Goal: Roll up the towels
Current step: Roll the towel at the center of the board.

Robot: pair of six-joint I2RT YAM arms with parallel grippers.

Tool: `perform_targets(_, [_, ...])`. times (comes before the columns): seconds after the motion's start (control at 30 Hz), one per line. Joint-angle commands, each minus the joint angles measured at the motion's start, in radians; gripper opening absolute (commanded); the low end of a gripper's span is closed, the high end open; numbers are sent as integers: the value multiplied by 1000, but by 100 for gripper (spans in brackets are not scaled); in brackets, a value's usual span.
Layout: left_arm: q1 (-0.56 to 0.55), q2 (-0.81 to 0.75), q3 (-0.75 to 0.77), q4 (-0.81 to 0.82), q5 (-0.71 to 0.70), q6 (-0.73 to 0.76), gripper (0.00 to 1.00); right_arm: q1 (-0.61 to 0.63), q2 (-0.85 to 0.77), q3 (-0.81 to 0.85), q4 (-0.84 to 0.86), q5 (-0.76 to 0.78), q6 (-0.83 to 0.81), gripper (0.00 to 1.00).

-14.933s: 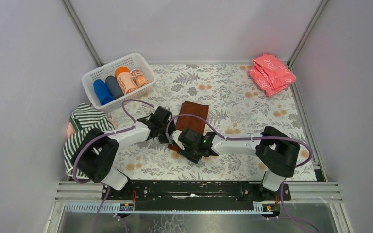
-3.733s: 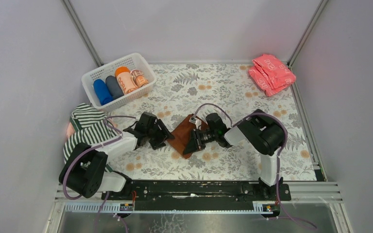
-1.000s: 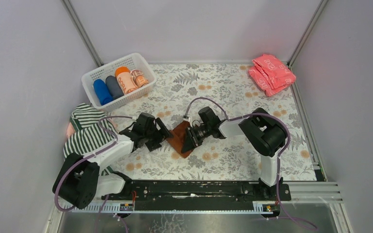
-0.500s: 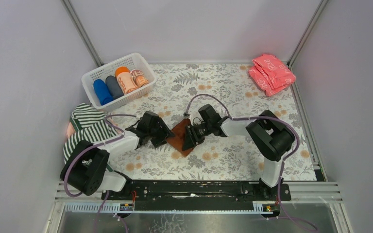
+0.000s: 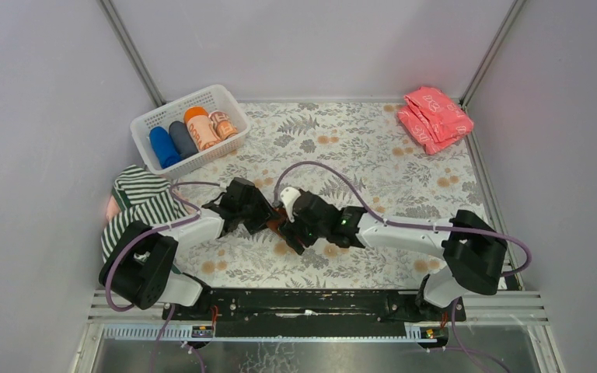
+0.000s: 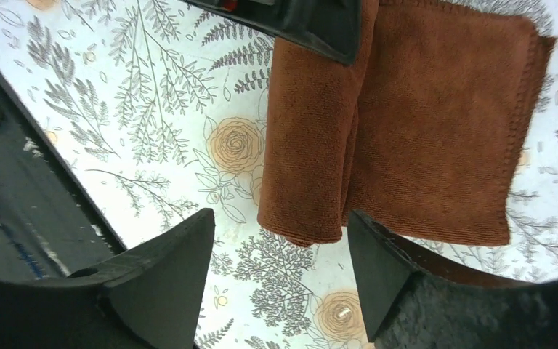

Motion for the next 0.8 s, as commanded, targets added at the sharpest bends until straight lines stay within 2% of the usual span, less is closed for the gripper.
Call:
perform_targets(0.0, [-4,38,-19,-89,-48,47,51,101,19,71,-42,305,-109,78])
perform_targets(0.23, [-4,37,-13,-98,-47,51,51,215,167,160,-71,458,-153,77])
perform_targets(0.53, [-4,38,-3,-108,-51,57,51,251,310,183,-119,556,-127,69])
perform_targets(0.77, [-4,34,13,-126,-72,64,52,249,345,147,-136,534,-98,52])
